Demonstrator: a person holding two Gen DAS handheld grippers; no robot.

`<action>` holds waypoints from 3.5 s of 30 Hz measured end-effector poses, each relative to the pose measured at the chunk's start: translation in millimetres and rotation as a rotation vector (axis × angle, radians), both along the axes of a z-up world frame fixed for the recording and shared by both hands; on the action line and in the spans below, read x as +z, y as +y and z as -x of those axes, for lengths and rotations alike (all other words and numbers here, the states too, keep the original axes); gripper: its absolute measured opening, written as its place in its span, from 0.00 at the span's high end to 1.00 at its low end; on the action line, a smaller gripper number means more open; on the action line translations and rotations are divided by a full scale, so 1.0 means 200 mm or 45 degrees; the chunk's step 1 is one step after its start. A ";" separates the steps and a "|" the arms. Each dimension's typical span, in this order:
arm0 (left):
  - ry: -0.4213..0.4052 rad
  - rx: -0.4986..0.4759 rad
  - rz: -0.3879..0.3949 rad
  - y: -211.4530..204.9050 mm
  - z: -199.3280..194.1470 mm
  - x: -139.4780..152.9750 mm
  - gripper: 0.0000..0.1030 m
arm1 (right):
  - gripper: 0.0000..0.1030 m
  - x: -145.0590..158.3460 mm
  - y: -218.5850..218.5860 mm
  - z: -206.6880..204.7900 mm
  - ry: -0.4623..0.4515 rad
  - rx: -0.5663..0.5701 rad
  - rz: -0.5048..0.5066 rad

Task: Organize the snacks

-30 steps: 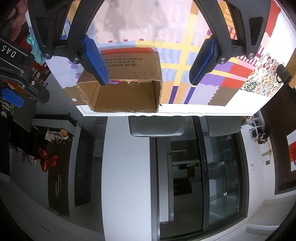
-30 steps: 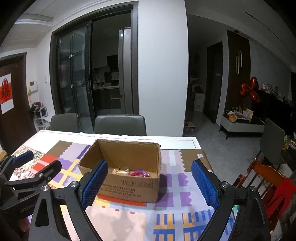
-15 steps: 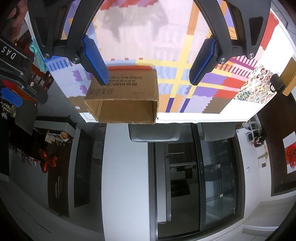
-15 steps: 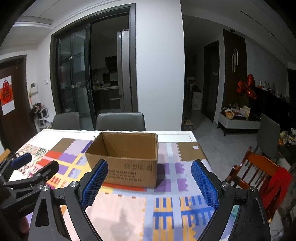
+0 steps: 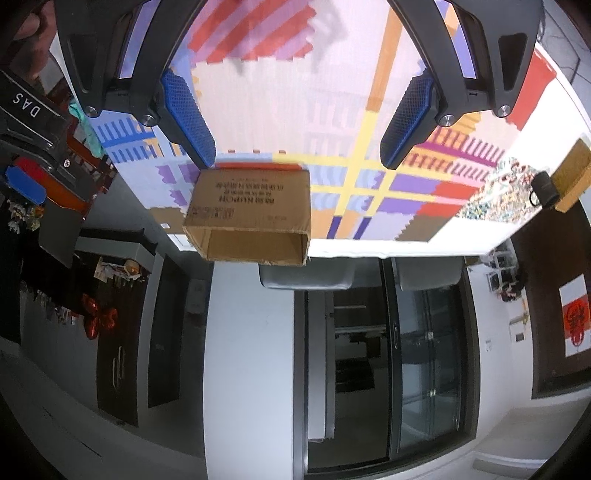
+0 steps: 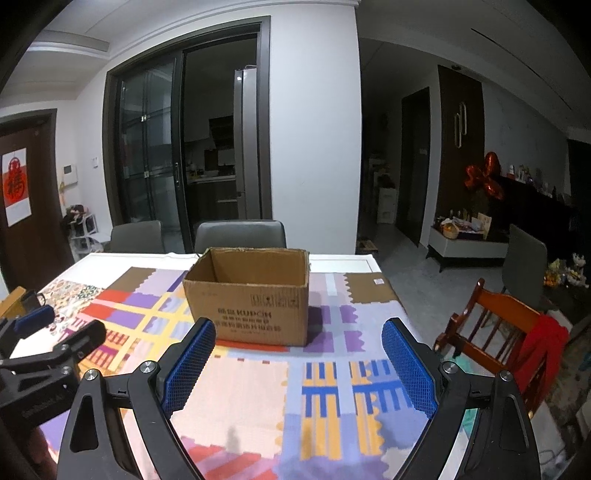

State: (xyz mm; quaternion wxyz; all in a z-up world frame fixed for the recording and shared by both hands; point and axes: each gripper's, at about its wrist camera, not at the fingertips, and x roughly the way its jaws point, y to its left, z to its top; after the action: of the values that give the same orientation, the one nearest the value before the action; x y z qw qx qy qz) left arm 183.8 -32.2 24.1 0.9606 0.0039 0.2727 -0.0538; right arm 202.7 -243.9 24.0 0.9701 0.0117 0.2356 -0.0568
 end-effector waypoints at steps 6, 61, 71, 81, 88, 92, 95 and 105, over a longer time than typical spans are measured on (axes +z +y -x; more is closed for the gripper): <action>0.018 0.000 -0.010 0.01 0.12 -0.07 0.11 | 0.10 -0.05 0.02 0.13 0.016 -0.015 0.001; -0.071 0.016 0.015 0.04 0.77 -0.23 0.10 | 0.10 -0.20 0.01 0.80 -0.030 -0.062 -0.094; -0.073 0.014 0.018 0.04 0.77 -0.23 0.10 | 0.10 -0.19 0.01 0.81 -0.030 -0.061 -0.094; -0.075 0.014 0.017 0.03 0.77 -0.23 0.10 | 0.10 -0.20 0.01 0.81 -0.029 -0.060 -0.093; -0.072 0.014 0.018 0.04 0.77 -0.23 0.10 | 0.10 -0.20 0.00 0.81 -0.025 -0.059 -0.097; -0.072 0.014 0.017 0.03 0.77 -0.23 0.10 | 0.10 -0.20 0.01 0.82 -0.023 -0.057 -0.096; -0.074 0.013 0.017 0.04 0.77 -0.23 0.10 | 0.10 -0.20 0.01 0.82 -0.025 -0.057 -0.095; -0.077 0.015 0.017 0.03 0.77 -0.22 0.08 | 0.10 -0.20 0.02 0.82 -0.026 -0.056 -0.094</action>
State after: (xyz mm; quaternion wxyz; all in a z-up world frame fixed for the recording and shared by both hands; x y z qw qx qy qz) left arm 29.7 -26.9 -19.2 0.9687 -0.0026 0.2432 -0.0499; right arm 39.2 -240.3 -15.5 0.9699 0.0534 0.2273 -0.0693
